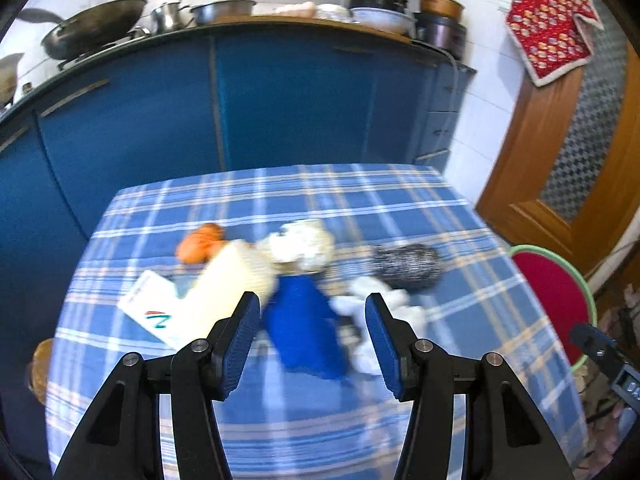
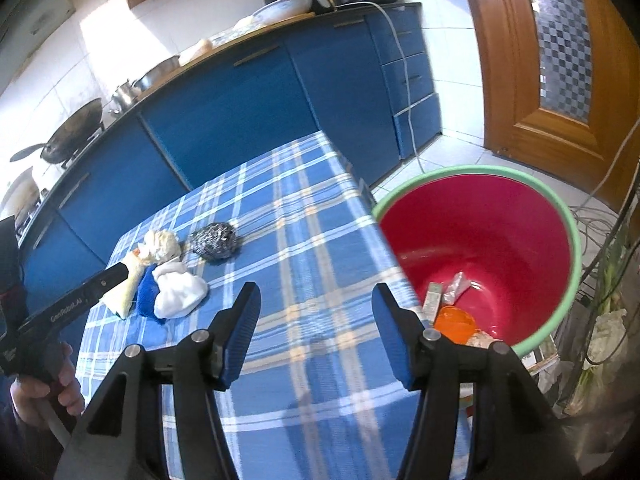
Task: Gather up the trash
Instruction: 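Move both tools back over the table toward the sponge and glove, then grasp the yellow sponge with the left tool while the right tool grasps the white glove, then carry the yellow sponge and white glove over the red bucket with both tools, then open both tools to drop the sponge and glove into the bucket, then move both tools back over the table toward the blue cloth and steel wool, then grasp the blue cloth with the left tool while the right tool grasps the steel wool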
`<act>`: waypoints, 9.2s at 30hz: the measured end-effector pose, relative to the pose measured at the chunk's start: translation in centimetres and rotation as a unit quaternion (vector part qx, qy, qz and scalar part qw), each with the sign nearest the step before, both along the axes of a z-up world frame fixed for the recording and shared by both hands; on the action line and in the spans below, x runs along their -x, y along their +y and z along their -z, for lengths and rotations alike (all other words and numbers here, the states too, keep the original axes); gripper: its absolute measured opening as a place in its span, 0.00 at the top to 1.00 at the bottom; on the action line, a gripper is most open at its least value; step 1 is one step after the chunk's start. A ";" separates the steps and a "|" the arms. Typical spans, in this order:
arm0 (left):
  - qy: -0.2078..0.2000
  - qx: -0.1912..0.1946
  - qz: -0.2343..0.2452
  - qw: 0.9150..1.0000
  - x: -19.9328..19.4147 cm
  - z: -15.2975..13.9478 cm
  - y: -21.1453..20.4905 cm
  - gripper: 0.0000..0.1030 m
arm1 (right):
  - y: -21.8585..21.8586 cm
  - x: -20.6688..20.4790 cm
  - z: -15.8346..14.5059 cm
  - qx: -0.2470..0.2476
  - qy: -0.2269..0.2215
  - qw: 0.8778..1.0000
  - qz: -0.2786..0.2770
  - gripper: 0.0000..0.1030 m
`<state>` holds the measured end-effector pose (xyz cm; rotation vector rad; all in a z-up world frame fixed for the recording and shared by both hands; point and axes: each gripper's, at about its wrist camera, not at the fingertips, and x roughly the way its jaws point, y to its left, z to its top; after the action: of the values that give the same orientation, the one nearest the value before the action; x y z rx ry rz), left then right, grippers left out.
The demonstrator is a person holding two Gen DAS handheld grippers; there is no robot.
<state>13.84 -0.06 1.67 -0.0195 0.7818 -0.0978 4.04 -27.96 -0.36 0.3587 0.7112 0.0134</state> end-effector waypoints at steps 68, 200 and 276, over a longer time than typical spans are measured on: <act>-0.003 0.009 -0.029 1.000 -0.3 1.3 4.1 0.64 | 13.1 -7.1 1.9 0.036 0.038 0.987 -0.149 0.72; 0.003 0.031 0.162 0.986 1.7 -0.5 -18.9 0.49 | -10.6 4.7 0.1 -0.028 -0.026 0.993 0.107 0.42; 0.039 0.076 -0.038 0.996 -2.7 6.4 0.2 0.60 | 11.8 -15.2 3.5 0.067 0.054 0.986 -0.143 0.63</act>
<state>16.53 0.18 -4.74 -0.1982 0.8496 -0.0837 19.21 -16.11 -3.91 0.1274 0.8617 0.2193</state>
